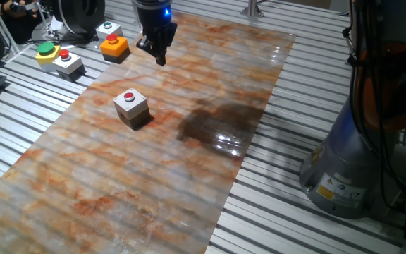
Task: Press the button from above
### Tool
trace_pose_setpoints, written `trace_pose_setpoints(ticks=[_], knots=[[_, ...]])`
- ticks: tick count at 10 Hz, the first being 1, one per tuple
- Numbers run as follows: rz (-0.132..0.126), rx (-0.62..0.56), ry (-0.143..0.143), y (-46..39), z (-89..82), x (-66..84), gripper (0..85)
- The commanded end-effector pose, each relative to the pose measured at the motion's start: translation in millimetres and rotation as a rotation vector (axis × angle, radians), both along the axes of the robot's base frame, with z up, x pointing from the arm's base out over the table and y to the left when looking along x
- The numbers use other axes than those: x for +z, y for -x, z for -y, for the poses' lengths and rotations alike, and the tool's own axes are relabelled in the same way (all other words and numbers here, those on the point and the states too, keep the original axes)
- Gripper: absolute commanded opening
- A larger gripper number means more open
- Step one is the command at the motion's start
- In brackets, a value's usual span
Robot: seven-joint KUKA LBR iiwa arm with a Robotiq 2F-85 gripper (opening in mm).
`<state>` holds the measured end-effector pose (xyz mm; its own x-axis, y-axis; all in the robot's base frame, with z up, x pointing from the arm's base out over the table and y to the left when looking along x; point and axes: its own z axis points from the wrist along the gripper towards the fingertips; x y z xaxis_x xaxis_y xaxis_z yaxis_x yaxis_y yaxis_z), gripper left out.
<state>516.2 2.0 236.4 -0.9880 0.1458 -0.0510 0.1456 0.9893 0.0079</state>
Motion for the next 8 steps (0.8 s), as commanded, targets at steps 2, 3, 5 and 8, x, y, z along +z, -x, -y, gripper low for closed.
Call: trace_pose_setpoints(ticks=[2,3,5,8], knots=[[-0.003,-0.005,0.004,-2.3,-2.4,0.9,0.0],[-0.006,-0.01,0.005,-3.9,-4.5,1.9,0.0],[-0.009,-0.014,0.008,-6.8,-7.9,3.5,0.0],[-0.011,-0.024,0.014,-13.6,-12.8,3.0,0.0]])
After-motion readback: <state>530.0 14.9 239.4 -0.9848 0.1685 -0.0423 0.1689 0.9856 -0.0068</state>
